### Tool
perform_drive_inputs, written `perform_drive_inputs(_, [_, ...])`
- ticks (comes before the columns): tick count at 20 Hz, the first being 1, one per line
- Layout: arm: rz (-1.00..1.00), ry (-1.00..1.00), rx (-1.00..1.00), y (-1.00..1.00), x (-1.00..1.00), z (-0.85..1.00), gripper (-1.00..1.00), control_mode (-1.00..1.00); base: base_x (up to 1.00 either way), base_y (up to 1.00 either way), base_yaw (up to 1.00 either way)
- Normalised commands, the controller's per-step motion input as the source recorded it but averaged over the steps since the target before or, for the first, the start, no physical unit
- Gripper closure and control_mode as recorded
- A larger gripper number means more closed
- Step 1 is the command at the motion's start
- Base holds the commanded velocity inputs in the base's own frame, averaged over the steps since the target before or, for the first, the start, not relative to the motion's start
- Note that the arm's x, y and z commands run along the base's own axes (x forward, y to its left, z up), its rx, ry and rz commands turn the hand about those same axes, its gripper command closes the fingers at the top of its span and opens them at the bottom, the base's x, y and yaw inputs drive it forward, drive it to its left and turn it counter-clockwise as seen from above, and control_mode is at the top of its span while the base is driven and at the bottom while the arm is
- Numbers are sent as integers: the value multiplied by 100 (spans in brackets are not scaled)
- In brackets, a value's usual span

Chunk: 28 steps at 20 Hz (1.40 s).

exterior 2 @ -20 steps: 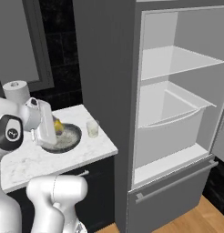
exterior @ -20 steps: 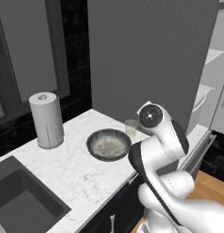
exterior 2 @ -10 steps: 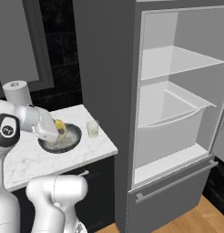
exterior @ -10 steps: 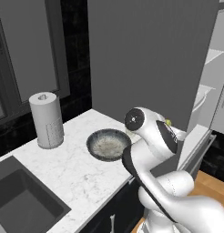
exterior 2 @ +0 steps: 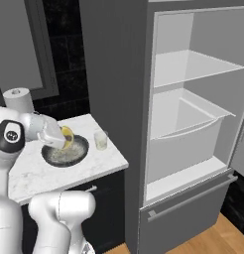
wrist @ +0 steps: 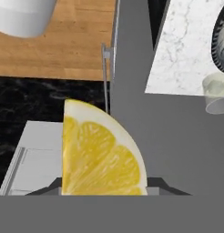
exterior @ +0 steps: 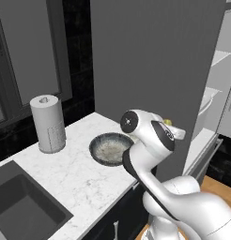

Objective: Grab a lemon wedge from the fridge and one ice cube from the ice bowl, and put them in the glass of lemonade.

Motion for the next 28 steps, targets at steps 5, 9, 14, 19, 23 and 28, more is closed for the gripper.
perform_drive_inputs(5, [0,-1,-7,0,32,-8,100,-100,0,0,0])
perform_drive_inputs(9, [0,0,-14,0,25,-1,100,-100,0,0,0])
perform_drive_inputs(14, [0,0,-11,0,31,-13,100,-100,0,0,0])
perform_drive_inputs(19, [0,0,-2,0,26,-14,100,-100,0,0,0])
perform_drive_inputs(23, [0,3,0,5,22,-17,100,-100,0,0,0])
perform_drive_inputs(28, [0,4,0,7,21,-9,100,-100,0,0,0])
